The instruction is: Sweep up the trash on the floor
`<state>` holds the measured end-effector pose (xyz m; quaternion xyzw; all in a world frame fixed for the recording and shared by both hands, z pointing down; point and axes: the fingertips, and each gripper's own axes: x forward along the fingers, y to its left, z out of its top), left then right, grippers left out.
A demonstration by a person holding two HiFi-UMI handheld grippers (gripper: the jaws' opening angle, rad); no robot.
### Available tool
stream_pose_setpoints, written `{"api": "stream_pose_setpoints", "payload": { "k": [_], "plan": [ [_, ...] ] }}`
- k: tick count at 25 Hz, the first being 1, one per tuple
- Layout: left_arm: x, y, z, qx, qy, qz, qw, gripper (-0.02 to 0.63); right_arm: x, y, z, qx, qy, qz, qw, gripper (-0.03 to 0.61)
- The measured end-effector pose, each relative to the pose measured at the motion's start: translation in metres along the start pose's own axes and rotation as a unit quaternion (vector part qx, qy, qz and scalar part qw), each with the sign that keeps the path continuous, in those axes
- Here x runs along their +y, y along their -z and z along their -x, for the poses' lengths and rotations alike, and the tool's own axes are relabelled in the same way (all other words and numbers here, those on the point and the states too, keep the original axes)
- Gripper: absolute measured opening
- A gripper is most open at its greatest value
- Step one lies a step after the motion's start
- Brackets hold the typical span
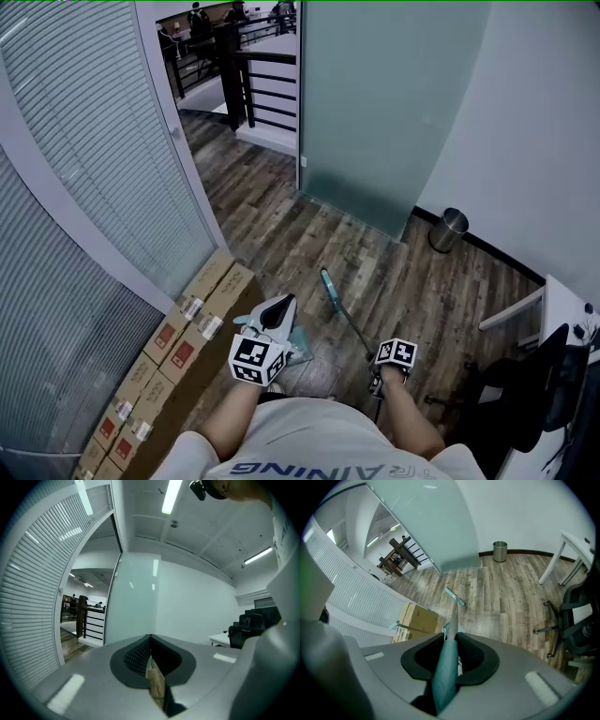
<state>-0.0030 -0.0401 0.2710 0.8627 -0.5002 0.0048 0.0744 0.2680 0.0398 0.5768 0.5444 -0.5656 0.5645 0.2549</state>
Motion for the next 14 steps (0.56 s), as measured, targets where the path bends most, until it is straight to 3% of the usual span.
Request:
{"api": "stream_pose_setpoints", "payload": {
  "k": [14],
  "plan": [
    [0.0044, -0.0058, -0.0092, 0.001, 0.018, -0.012, 0.9998, 0.003, 0.0025, 0.0038, -0.0024, -0.003, -0.002, -0.011, 1.0, 0.107]
  ]
}}
